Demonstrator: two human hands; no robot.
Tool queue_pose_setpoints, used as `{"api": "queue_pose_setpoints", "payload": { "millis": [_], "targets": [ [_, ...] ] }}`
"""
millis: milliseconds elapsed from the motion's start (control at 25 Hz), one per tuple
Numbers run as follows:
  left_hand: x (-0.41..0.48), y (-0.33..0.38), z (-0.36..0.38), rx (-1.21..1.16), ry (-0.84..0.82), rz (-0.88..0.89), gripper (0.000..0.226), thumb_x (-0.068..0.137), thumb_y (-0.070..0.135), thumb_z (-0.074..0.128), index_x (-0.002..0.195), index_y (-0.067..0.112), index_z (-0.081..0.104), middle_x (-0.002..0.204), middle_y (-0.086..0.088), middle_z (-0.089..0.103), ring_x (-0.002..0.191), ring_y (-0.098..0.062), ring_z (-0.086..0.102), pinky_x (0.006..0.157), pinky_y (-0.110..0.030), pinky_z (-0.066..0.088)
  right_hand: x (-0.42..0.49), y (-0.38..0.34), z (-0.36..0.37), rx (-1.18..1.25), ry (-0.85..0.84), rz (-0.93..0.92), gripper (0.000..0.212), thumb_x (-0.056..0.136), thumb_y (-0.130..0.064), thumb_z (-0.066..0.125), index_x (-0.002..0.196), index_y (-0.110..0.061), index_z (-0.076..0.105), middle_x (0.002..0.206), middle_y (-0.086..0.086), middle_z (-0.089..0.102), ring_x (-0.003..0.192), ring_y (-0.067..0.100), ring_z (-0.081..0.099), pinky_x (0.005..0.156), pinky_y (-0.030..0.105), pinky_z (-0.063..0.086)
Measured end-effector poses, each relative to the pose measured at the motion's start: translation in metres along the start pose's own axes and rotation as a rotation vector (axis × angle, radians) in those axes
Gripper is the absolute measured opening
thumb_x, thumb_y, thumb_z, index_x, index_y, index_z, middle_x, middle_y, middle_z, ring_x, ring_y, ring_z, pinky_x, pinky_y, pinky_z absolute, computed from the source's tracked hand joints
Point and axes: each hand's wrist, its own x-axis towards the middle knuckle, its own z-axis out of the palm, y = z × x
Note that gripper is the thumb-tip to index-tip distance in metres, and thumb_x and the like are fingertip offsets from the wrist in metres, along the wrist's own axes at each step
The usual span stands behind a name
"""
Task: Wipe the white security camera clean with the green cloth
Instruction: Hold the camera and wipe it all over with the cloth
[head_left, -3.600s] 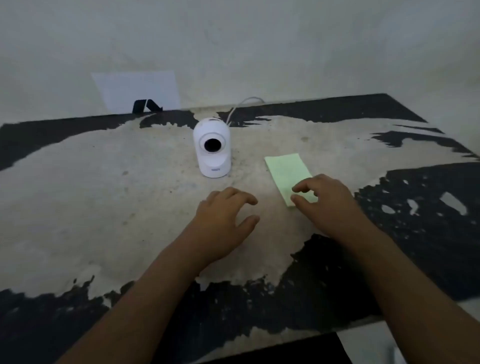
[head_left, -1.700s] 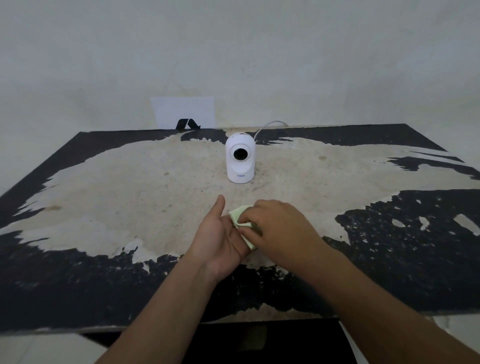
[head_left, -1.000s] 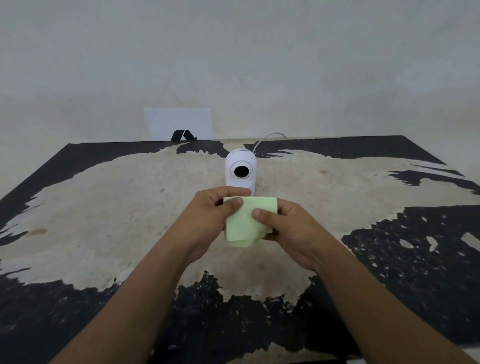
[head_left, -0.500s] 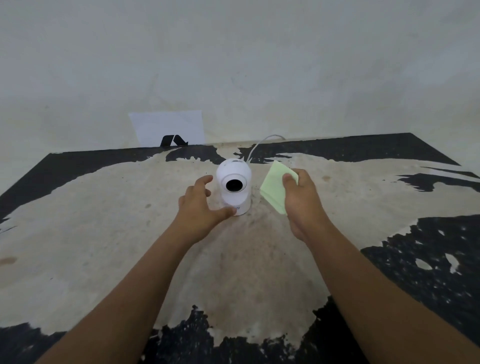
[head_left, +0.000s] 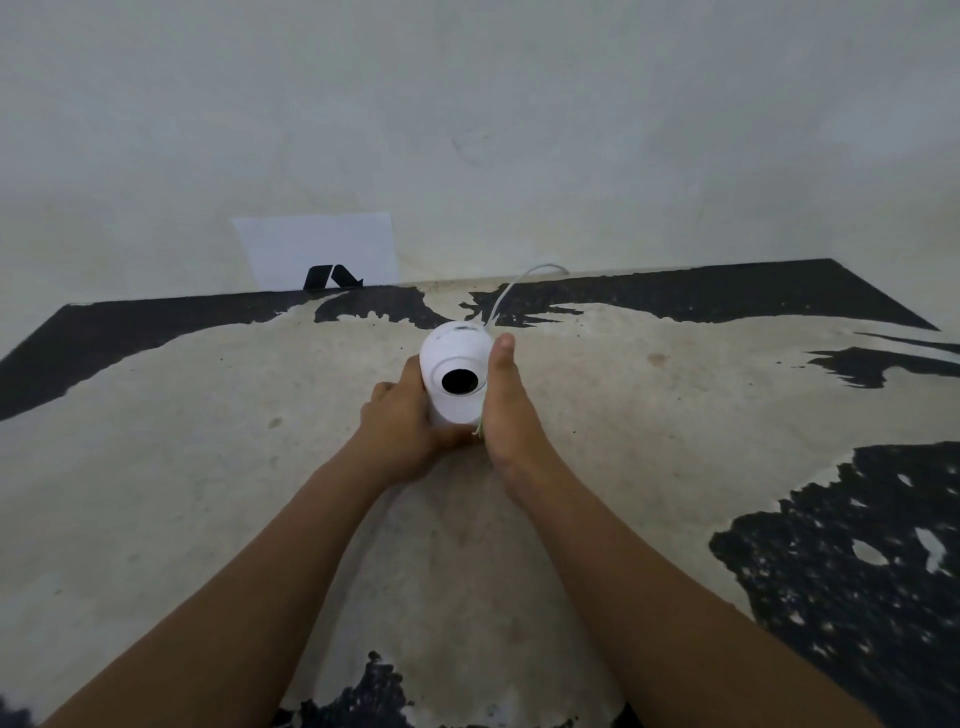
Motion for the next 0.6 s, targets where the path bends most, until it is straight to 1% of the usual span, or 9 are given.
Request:
{"api": "queue_pose_setpoints", "payload": {
  "millis": [80, 160, 200, 280, 360, 400, 440, 520, 600],
  "targets": [
    [0.001, -0.002, 0.001, 0.02, -0.001, 0.001, 0.1, 0.053, 0.064, 0.066, 0.136, 0.026, 0.025, 0.126, -0.005, 0.055, 0.111, -0.029, 0.045, 0.093, -0.047, 0.041, 0.0, -0.005, 0.005, 0.053, 0.03, -0.04, 0.089, 0.073, -0.079, 0.019, 0.142, -0.027, 0.037, 0.141, 0.004, 0.05, 0.128, 0.02, 0.047, 0.11, 0.044, 0.035],
    [0.004, -0.004, 0.002, 0.044, 0.001, -0.004, 0.097, 0.061, 0.056, 0.072, 0.138, 0.026, 0.021, 0.131, -0.006, 0.052, 0.113, -0.03, 0.042, 0.093, -0.045, 0.039, 0.003, -0.013, 0.007, 0.067, 0.034, -0.091, 0.1, 0.061, -0.084, 0.021, 0.142, -0.028, 0.038, 0.143, 0.002, 0.048, 0.129, 0.018, 0.045, 0.111, 0.043, 0.034],
    [0.005, -0.005, 0.003, 0.056, 0.005, -0.005, 0.096, 0.063, 0.053, 0.073, 0.138, 0.025, 0.021, 0.132, -0.007, 0.051, 0.114, -0.031, 0.042, 0.093, -0.045, 0.039, 0.004, -0.017, 0.008, 0.056, 0.031, -0.106, 0.103, 0.059, -0.085, 0.02, 0.142, -0.028, 0.038, 0.144, 0.002, 0.047, 0.13, 0.018, 0.044, 0.111, 0.043, 0.033],
    [0.005, -0.005, 0.003, 0.07, 0.014, 0.002, 0.095, 0.064, 0.051, 0.074, 0.138, 0.024, 0.021, 0.131, -0.008, 0.051, 0.113, -0.031, 0.042, 0.093, -0.045, 0.04, 0.007, -0.019, 0.006, 0.025, 0.036, -0.066, 0.104, 0.058, -0.087, 0.018, 0.141, -0.028, 0.041, 0.141, 0.004, 0.051, 0.128, 0.021, 0.047, 0.11, 0.044, 0.034],
    [0.005, -0.005, 0.003, 0.058, 0.02, 0.012, 0.094, 0.065, 0.049, 0.075, 0.138, 0.022, 0.021, 0.129, -0.008, 0.051, 0.113, -0.031, 0.042, 0.093, -0.046, 0.04, 0.007, -0.012, 0.002, -0.018, 0.042, 0.007, 0.101, 0.063, -0.087, 0.013, 0.138, -0.027, 0.045, 0.135, 0.008, 0.057, 0.124, 0.026, 0.051, 0.108, 0.047, 0.036],
    [0.005, -0.005, 0.003, 0.048, 0.017, 0.018, 0.093, 0.066, 0.048, 0.076, 0.138, 0.022, 0.022, 0.129, -0.008, 0.051, 0.113, -0.031, 0.042, 0.093, -0.046, 0.039, 0.006, -0.008, 0.0, -0.057, 0.044, 0.029, 0.101, 0.066, -0.087, 0.009, 0.138, -0.026, 0.046, 0.134, 0.009, 0.057, 0.124, 0.028, 0.05, 0.108, 0.048, 0.035],
    [0.005, -0.005, 0.003, 0.039, 0.011, 0.02, 0.092, 0.067, 0.046, 0.076, 0.138, 0.022, 0.022, 0.128, -0.009, 0.051, 0.113, -0.031, 0.041, 0.093, -0.045, 0.038, 0.003, -0.003, -0.001, -0.099, 0.037, 0.038, 0.105, 0.064, -0.089, 0.005, 0.139, -0.026, 0.045, 0.135, 0.01, 0.056, 0.126, 0.03, 0.049, 0.11, 0.049, 0.033],
    [0.006, -0.006, 0.004, 0.033, 0.004, 0.009, 0.091, 0.068, 0.043, 0.075, 0.138, 0.023, 0.021, 0.128, -0.011, 0.051, 0.115, -0.031, 0.04, 0.092, -0.045, 0.038, -0.003, 0.002, -0.002, -0.153, 0.022, 0.009, 0.115, 0.055, -0.094, 0.0, 0.141, -0.028, 0.041, 0.139, 0.008, 0.054, 0.13, 0.029, 0.045, 0.112, 0.05, 0.028],
    [0.007, -0.007, 0.005, 0.042, 0.005, -0.007, 0.093, 0.067, 0.045, 0.075, 0.138, 0.023, 0.02, 0.129, -0.01, 0.05, 0.116, -0.031, 0.039, 0.092, -0.045, 0.036, -0.007, -0.002, -0.002, -0.13, 0.014, -0.061, 0.112, 0.054, -0.094, 0.006, 0.141, -0.031, 0.039, 0.14, 0.005, 0.053, 0.13, 0.026, 0.045, 0.112, 0.049, 0.03]
  ]
}}
